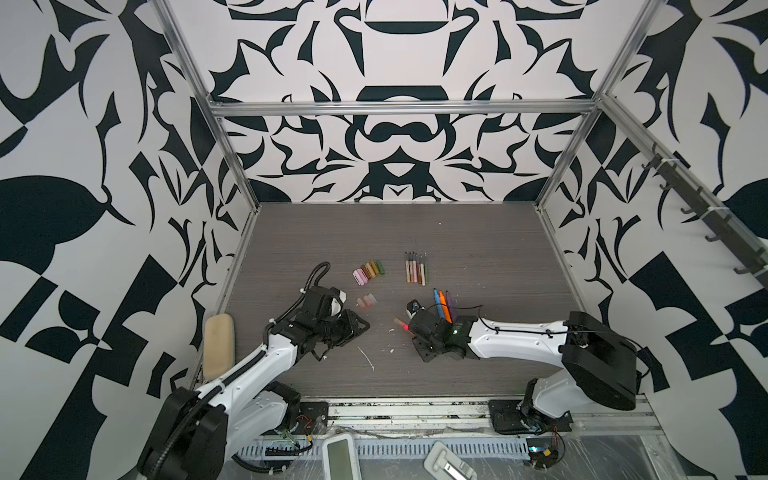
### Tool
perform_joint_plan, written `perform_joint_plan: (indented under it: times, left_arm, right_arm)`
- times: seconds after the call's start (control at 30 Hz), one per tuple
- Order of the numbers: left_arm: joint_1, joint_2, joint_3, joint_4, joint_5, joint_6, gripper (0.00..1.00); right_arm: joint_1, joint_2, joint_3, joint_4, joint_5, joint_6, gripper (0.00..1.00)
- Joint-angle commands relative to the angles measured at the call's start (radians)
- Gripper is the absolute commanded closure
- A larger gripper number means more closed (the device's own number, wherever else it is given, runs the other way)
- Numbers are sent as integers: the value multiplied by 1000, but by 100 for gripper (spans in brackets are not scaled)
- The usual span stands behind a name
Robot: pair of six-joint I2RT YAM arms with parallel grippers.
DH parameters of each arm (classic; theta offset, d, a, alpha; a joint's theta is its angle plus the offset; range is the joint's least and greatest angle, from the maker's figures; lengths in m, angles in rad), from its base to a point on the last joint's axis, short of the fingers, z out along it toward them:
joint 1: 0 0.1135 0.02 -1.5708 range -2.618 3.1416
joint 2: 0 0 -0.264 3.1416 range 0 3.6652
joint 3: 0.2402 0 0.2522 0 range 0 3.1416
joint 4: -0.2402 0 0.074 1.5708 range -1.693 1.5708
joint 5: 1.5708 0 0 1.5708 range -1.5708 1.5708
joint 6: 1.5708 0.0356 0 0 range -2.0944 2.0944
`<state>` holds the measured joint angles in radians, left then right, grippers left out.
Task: Open the pen caps
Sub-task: 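Lower the right gripper around the pink marker body and close it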
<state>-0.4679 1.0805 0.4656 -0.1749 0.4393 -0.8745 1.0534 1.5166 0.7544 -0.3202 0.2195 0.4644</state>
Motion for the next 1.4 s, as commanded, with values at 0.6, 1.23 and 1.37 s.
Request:
perform_joint_plan:
  times: [0.6,1.23,1.37]
  left_arm:
    - [-7,-14,13,99,53,-108,66]
    - [-12,-751,-169,-212,-115,-380,64]
    - [-13,-710,-149,-165,-93,-349,63]
  right_arm:
    - [32,-34,92,-26,-4,-46,95]
    - [32,-14,182,39,-175,40,100]
    - [33,10,174,100,-207,59,100]
